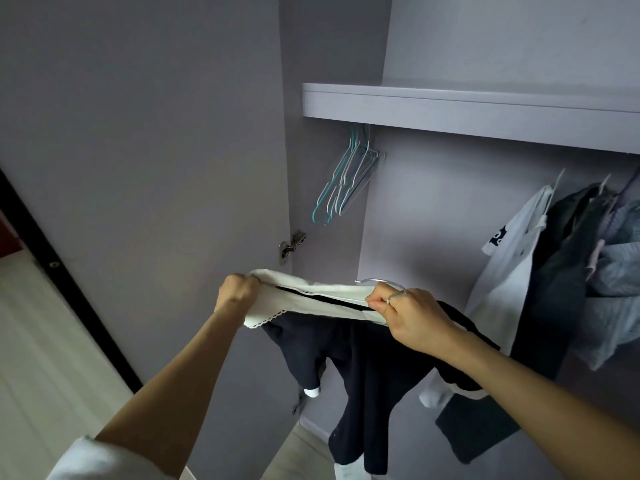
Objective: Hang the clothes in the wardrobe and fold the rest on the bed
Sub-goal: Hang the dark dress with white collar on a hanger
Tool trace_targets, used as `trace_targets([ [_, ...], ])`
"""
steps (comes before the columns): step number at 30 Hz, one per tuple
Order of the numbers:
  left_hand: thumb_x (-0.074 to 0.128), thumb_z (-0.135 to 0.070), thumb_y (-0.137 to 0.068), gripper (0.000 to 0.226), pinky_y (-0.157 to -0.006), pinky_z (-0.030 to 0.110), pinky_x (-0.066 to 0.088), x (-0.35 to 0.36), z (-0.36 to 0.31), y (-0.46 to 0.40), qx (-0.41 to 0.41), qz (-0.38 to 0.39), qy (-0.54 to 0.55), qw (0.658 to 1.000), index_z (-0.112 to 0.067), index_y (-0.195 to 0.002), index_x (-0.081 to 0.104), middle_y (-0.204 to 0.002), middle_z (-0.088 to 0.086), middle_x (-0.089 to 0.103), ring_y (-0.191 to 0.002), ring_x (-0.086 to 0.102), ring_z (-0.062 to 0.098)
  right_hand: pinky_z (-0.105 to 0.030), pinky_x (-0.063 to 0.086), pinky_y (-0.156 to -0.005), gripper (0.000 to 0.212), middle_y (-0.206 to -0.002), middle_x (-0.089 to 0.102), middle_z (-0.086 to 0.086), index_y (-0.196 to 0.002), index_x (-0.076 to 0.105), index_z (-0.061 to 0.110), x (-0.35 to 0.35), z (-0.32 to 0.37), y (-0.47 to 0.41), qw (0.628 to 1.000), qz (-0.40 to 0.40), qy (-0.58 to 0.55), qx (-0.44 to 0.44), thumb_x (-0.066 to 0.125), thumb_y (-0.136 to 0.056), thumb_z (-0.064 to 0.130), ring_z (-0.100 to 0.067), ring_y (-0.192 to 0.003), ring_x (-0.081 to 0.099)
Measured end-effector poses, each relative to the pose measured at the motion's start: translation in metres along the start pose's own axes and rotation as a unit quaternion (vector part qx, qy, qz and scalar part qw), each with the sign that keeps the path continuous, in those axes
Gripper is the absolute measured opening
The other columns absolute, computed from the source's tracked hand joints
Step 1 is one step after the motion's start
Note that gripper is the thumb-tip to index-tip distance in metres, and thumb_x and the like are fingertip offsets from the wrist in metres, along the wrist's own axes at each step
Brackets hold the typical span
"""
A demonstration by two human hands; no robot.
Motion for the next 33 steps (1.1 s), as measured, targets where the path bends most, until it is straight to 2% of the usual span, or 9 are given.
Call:
trace_targets([
  [5, 0.037, -0.026, -0.093, 0.036, -0.079, 0.036, 0.04, -0.013, -0.016, 0.012, 0.043, -0.078, -0.09, 0.992, -0.014, -0.117, 0.061, -0.113, 0.016, 0.062, -0.102, 0.057, 0.036, -0.032, 0.036, -0.064, 0.019, -0.057, 0.047, 0.009, -0.094, 0.059, 0.017, -0.008, -0.01, -0.011, 0.997, 0.026, -0.054, 0.054, 0.045, -0.098, 0.027, -0.023, -0.062, 0.044],
  [11, 0.027, -0.033, -0.1, 0.043, -0.08, 0.035, 0.04, -0.022, -0.018, 0.01, 0.055, -0.114, -0.132, 0.983, -0.012, -0.121, 0.059, -0.118, 0.016, 0.061, -0.107, 0.056, 0.037, -0.028, 0.032, -0.055, 0.013, -0.053, 0.043, 0.011, -0.088, 0.056, 0.022, -0.017, 0.001, -0.023, 0.997, 0.02, -0.048, 0.058, 0.046, -0.096, 0.023, -0.006, -0.051, 0.042],
  [15, 0.03, -0.034, -0.099, 0.041, -0.074, 0.036, 0.036, -0.022, -0.025, 0.02, 0.117, -0.175, -0.155, 0.965, -0.007, -0.109, 0.06, -0.115, 0.013, 0.059, -0.099, 0.058, 0.039, -0.029, 0.04, -0.059, 0.01, -0.071, 0.06, 0.004, -0.084, 0.052, 0.025, -0.028, 0.004, -0.03, 0.995, 0.009, -0.051, 0.081, 0.048, -0.092, 0.019, -0.022, -0.068, 0.055],
  [19, 0.035, -0.032, -0.099, 0.037, -0.072, 0.037, 0.036, -0.022, -0.019, 0.011, 0.079, -0.158, -0.144, 0.974, -0.005, -0.108, 0.058, -0.116, 0.013, 0.05, -0.093, 0.057, 0.037, -0.027, 0.033, -0.051, 0.012, -0.059, 0.049, 0.009, -0.082, 0.047, 0.027, -0.022, 0.041, -0.036, 0.999, 0.013, -0.043, 0.025, 0.044, -0.093, 0.023, -0.021, -0.063, 0.05],
  [24, 0.041, -0.019, -0.098, 0.021, -0.065, 0.037, 0.034, -0.002, -0.039, 0.014, 0.198, -0.134, -0.266, 0.934, -0.003, -0.107, 0.051, -0.112, 0.015, 0.05, -0.096, 0.056, 0.037, -0.031, 0.041, -0.061, 0.011, -0.071, 0.06, 0.006, -0.088, 0.053, 0.02, -0.016, 0.031, -0.035, 0.995, 0.018, -0.073, 0.066, 0.045, -0.094, 0.026, -0.021, -0.071, 0.057],
  [26, 0.04, -0.019, -0.099, 0.021, -0.065, 0.037, 0.033, 0.003, -0.045, 0.018, 0.231, -0.129, -0.247, 0.932, -0.001, -0.106, 0.05, -0.11, 0.018, 0.053, -0.096, 0.056, 0.039, -0.028, 0.04, -0.062, 0.009, -0.066, 0.054, 0.013, -0.09, 0.057, 0.025, -0.017, 0.024, -0.039, 0.984, 0.008, -0.146, 0.1, 0.052, -0.092, 0.033, -0.014, -0.067, 0.054],
  [28, 0.041, -0.024, -0.099, 0.024, -0.064, 0.037, 0.033, -0.003, -0.048, 0.02, 0.246, -0.138, -0.174, 0.944, -0.001, -0.097, 0.049, -0.103, 0.022, 0.056, -0.09, 0.056, 0.041, -0.027, 0.04, -0.065, 0.013, -0.064, 0.054, 0.01, -0.087, 0.066, 0.019, -0.017, 0.013, -0.044, 0.963, -0.002, -0.237, 0.131, 0.057, -0.09, 0.028, -0.012, -0.063, 0.051],
  [30, 0.041, -0.024, -0.098, 0.022, -0.065, 0.036, 0.034, -0.014, -0.043, 0.015, 0.199, -0.139, -0.089, 0.966, -0.005, -0.087, 0.044, -0.099, 0.024, 0.059, -0.087, 0.056, 0.042, -0.029, 0.04, -0.064, 0.021, -0.064, 0.059, -0.001, -0.078, 0.068, 0.008, -0.01, 0.009, -0.042, 0.95, 0.028, -0.28, 0.135, 0.057, -0.09, 0.02, -0.013, -0.061, 0.047],
  [33, 0.038, -0.022, -0.097, 0.026, -0.074, 0.037, 0.04, -0.015, -0.034, 0.003, 0.109, -0.103, -0.039, 0.988, 0.0, -0.096, 0.052, -0.107, 0.025, 0.06, -0.099, 0.056, 0.042, -0.028, 0.045, -0.071, 0.022, -0.08, 0.068, 0.0, -0.074, 0.067, 0.028, 0.002, 0.013, -0.033, 0.957, 0.07, -0.247, 0.132, 0.055, -0.091, 0.022, -0.012, -0.072, 0.056],
])
Point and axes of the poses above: each hand's wrist, its own y-axis away from the middle knuckle, its own x-axis out of the palm, z = x × y, the point moved 9 cm from there along -y, towards the middle knuckle
